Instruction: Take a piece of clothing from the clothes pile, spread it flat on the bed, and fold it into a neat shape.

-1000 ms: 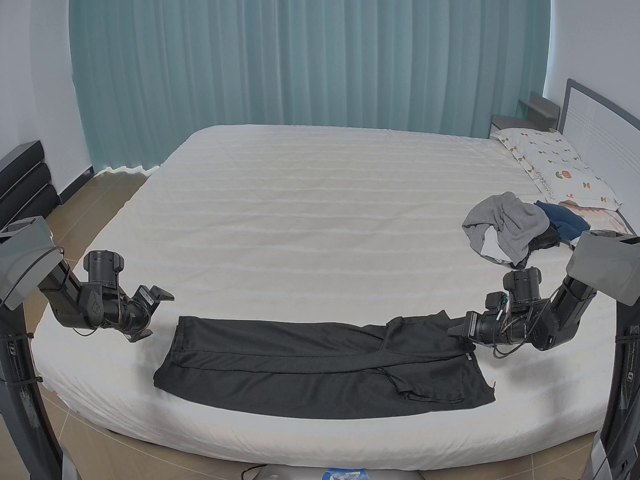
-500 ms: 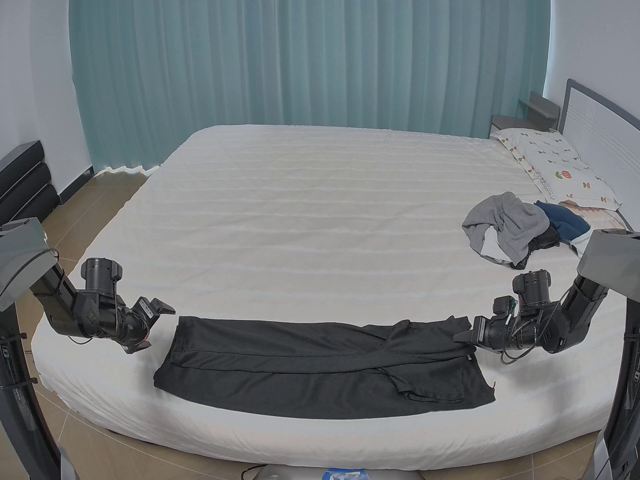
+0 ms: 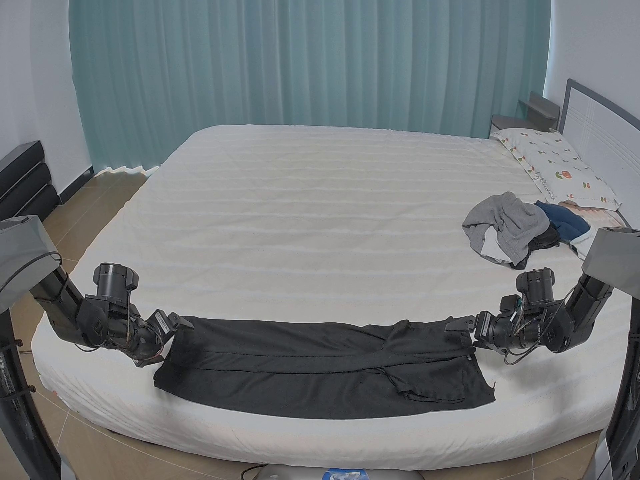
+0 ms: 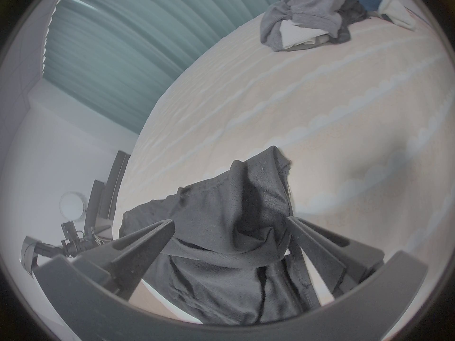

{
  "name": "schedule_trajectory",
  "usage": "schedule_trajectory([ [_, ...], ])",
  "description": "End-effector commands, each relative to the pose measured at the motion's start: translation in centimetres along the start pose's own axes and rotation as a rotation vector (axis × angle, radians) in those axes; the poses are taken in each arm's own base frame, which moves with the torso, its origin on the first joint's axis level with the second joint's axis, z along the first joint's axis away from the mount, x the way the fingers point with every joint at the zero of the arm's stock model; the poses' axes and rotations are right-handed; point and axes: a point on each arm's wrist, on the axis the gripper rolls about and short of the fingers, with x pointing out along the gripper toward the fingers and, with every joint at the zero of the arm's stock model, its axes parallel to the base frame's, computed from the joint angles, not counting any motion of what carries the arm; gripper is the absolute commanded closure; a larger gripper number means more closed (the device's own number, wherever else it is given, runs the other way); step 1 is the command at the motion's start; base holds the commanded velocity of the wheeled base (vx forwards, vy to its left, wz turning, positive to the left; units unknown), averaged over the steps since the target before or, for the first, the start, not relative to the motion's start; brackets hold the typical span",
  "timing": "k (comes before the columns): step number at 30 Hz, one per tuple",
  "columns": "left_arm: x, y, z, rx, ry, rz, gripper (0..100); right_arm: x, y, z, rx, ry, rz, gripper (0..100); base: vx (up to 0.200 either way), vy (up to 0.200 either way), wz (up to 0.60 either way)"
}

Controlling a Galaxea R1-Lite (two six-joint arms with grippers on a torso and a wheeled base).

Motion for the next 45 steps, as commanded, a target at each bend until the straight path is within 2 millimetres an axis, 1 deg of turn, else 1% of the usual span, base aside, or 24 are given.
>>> schedule_trajectory([
  [1, 1.1, -0.2, -0.7, 0.016, -0.01, 0.049, 0, -1.4, 1.2, -0.2, 0.012, -0.032, -0.014, 0, 0.0, 0.0, 0.0],
  [3, 1.6, 0.0, -0.6, 0.015, -0.023, 0.077, 0, -1.8, 1.3, -0.4, 0.027, -0.04, -0.028, 0, 0.0, 0.0, 0.0],
  [6, 2.6, -0.3, -0.5, 0.002, -0.035, 0.088, 0, -2.2, 1.8, -0.7, 0.05, -0.053, -0.046, 0, 0.0, 0.0, 0.0],
  [9, 3.0, -0.8, 0.0, -0.035, -0.06, 0.087, 0, -2.4, 2.2, -1.2, 0.069, -0.063, -0.07, 0, 0.0, 0.0, 0.0],
  [14, 3.2, -1.3, -0.5, -0.023, -0.051, 0.082, 0, -2.5, 2.7, -1.4, 0.086, -0.084, -0.097, 0, 0.0, 0.0, 0.0],
  [15, 3.4, -1.4, -0.7, -0.015, -0.046, 0.084, 100, -2.6, 2.8, -1.6, 0.099, -0.081, -0.101, 0, 0.0, 0.0, 0.0],
  [25, 3.3, -1.1, -0.8, -0.012, -0.08, 0.138, 100, -3.7, 3.3, -2.2, 0.1, -0.08, -0.111, 0, 0.0, 0.0, 0.0],
  [29, 2.6, -1.4, 0.0, -0.024, -0.114, 0.117, 100, -4.0, 4.6, -2.8, 0.138, -0.057, -0.102, 0, 0.0, 0.0, 0.0],
  [31, 2.3, -1.5, 0.0, -0.024, -0.12, 0.109, 100, -3.9, 4.9, -3.0, 0.144, -0.049, -0.101, 0, 0.0, 0.0, 0.0],
  [32, 1.9, -1.7, 0.1, -0.026, -0.127, 0.101, 100, -3.8, 5.1, -3.4, 0.145, -0.031, -0.103, 0, 0.0, 0.0, 0.0],
  [34, 1.9, -1.7, 0.1, -0.026, -0.127, 0.101, 100, -3.8, 5.1, -3.4, 0.145, -0.031, -0.103, 0, 0.0, 0.0, 0.0],
  [35, 1.2, -2.1, 0.4, -0.027, -0.15, 0.08, 100, -3.4, 5.4, -4.0, 0.15, -0.012, -0.122, 0, 0.0, 0.0, 0.0],
  [39, -0.1, -2.1, 1.3, -0.044, -0.179, 0.054, 100, -2.8, 5.9, -4.4, 0.184, -0.004, -0.131, 0, 0.0, 0.0, 0.0],
  [44, -0.3, -2.1, 1.8, -0.052, -0.203, 0.04, 100, -2.2, 6.1, -4.9, 0.201, -0.004, -0.15, 0, 0.0, 0.0, 0.0],
  [45, -0.3, -2.1, 2.1, -0.055, -0.23, 0.019, 100, -1.6, 6.2, -4.8, 0.211, -0.023, -0.17, 0, 0.0, 0.0, 0.0],
])
